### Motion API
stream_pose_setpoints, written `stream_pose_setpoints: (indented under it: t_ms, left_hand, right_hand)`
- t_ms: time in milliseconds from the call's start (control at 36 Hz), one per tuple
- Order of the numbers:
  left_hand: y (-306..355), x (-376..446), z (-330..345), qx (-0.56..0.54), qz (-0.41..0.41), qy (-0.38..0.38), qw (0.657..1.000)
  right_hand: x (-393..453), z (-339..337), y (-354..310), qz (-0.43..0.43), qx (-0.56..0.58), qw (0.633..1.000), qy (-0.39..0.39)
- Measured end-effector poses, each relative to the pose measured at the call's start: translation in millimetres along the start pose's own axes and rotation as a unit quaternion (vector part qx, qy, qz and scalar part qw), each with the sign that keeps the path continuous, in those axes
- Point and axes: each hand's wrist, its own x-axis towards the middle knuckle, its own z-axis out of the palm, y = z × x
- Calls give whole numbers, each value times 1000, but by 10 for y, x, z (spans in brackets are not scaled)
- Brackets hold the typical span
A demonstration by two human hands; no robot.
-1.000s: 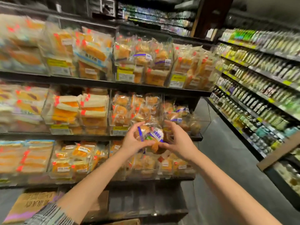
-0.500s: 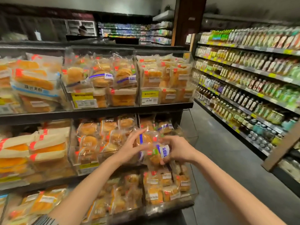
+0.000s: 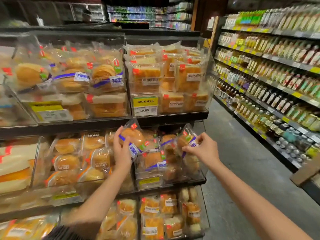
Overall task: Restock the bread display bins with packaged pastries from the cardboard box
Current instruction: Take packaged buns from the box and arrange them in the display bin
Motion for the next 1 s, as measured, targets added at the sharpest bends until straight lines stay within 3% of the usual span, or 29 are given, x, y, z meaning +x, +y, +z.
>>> stream_pose_setpoints:
  t_ms: [111, 222, 333, 528, 611, 694, 750, 861, 1000]
  left_hand:
    - [-50, 21, 47, -15, 8, 51, 999]
    - [-91, 51, 63, -10, 22, 66, 998]
    - [-136, 60, 92, -4, 29, 78, 997]
    - [-125, 45, 218, -9, 47, 95, 994]
    - [-156, 16, 210, 12, 58, 86, 995]
    - [-218, -5, 159, 77, 95, 36, 992]
    - [-259, -8, 119, 106, 116, 6, 988]
    - [-337, -4, 72, 132, 136, -13, 982]
    - [-338, -17, 107, 146, 141, -10, 979]
  right_hand:
    - [91, 291, -36, 35, 52, 998, -8]
    - [123, 696, -35, 125, 113, 980, -110]
    - [222, 823, -2, 149, 113, 968, -169]
    - [411, 495, 173, 230, 197, 945, -122]
    - [469, 521, 248, 217, 136, 953, -162]
    - [434, 597, 208, 158, -32, 948, -272]
    - [416, 653, 177, 133, -119, 935, -307]
    - [527, 672, 151, 109, -175, 936, -284]
    - [783, 620, 69, 126, -53, 976, -170]
